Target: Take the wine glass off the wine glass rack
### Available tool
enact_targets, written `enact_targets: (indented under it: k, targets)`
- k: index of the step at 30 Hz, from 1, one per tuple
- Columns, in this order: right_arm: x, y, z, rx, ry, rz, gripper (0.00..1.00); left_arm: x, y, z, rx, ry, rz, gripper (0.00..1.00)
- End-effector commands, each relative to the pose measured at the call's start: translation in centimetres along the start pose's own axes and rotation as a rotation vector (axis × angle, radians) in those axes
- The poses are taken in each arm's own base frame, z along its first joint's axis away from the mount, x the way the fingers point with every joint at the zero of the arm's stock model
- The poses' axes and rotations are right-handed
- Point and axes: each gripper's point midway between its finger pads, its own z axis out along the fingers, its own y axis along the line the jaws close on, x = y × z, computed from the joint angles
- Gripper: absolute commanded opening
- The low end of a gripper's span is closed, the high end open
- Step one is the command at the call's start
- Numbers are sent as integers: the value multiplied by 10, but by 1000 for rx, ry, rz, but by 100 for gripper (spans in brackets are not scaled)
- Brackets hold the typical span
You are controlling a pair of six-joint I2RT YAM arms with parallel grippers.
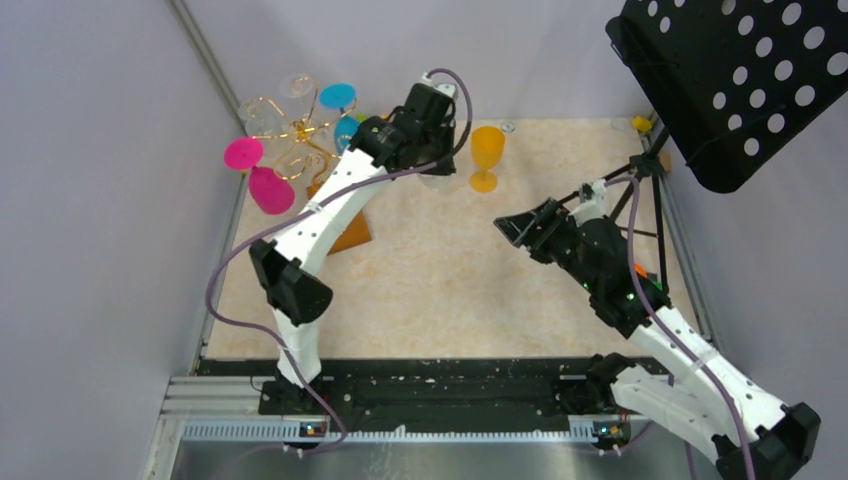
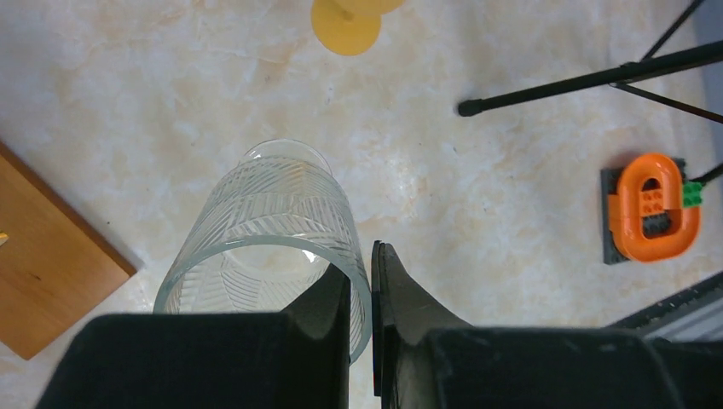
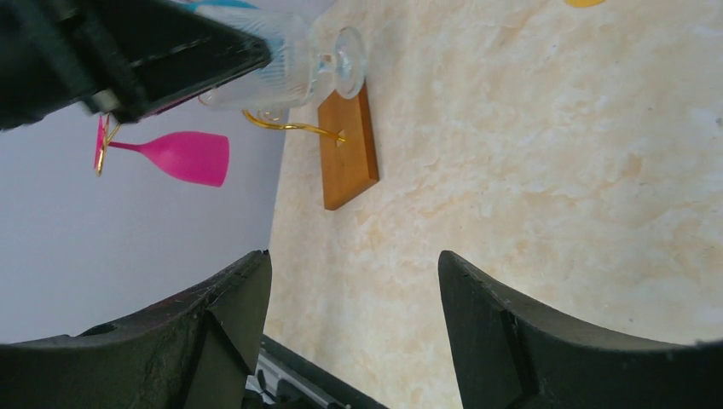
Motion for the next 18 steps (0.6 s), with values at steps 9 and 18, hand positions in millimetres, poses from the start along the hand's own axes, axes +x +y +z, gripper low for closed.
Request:
enact_targets:
  k: [9,18]
  targets:
    - [-17,-22,-35,88,-91,-84,71,-21,25,90,-68,-19,-13,0]
    - [-8,-31,-39,103,-62,-87,70,-12,34,137,-73,-35,40,0]
